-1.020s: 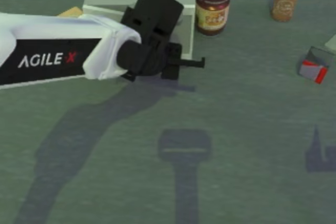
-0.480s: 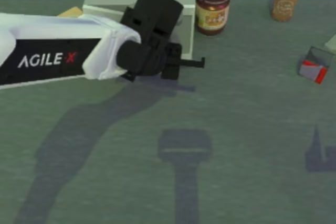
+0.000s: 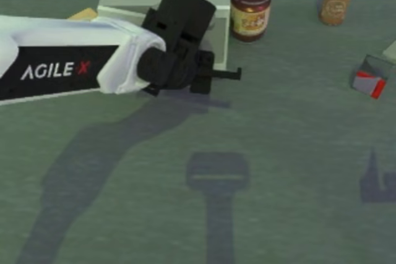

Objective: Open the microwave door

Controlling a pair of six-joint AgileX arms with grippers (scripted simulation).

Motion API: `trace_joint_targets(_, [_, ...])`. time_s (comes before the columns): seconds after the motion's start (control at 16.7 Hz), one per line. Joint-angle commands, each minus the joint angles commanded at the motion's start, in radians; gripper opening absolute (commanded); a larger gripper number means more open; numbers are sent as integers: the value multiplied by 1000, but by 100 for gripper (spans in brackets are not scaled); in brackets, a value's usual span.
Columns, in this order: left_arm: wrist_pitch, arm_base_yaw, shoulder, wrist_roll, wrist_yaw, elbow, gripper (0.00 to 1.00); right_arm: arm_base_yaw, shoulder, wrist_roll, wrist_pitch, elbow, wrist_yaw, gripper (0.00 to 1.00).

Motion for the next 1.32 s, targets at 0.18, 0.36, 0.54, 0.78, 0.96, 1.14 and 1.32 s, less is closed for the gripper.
trace_joint_targets(0.18, [4, -4, -4, 6, 12, -6, 0, 0, 0, 0, 0, 0, 0, 100])
trace_joint_targets(0.36, [17, 6, -21, 30, 25, -29, 0, 0, 0, 0, 0, 0, 0, 100])
trace_joint_targets(0.54, [19, 8, -24, 35, 28, -35, 0, 0, 0, 0, 0, 0, 0, 100])
trace_joint_targets(0.78, [19, 8, -24, 35, 28, -35, 0, 0, 0, 0, 0, 0, 0, 100])
trace_joint_targets(0.96, [19, 8, -24, 35, 28, -35, 0, 0, 0, 0, 0, 0, 0, 100])
trace_joint_targets(1.14, [19, 8, -24, 35, 28, -35, 0, 0, 0, 0, 0, 0, 0, 100])
trace_joint_targets(1.32, [19, 8, -24, 35, 28, -35, 0, 0, 0, 0, 0, 0, 0, 100])
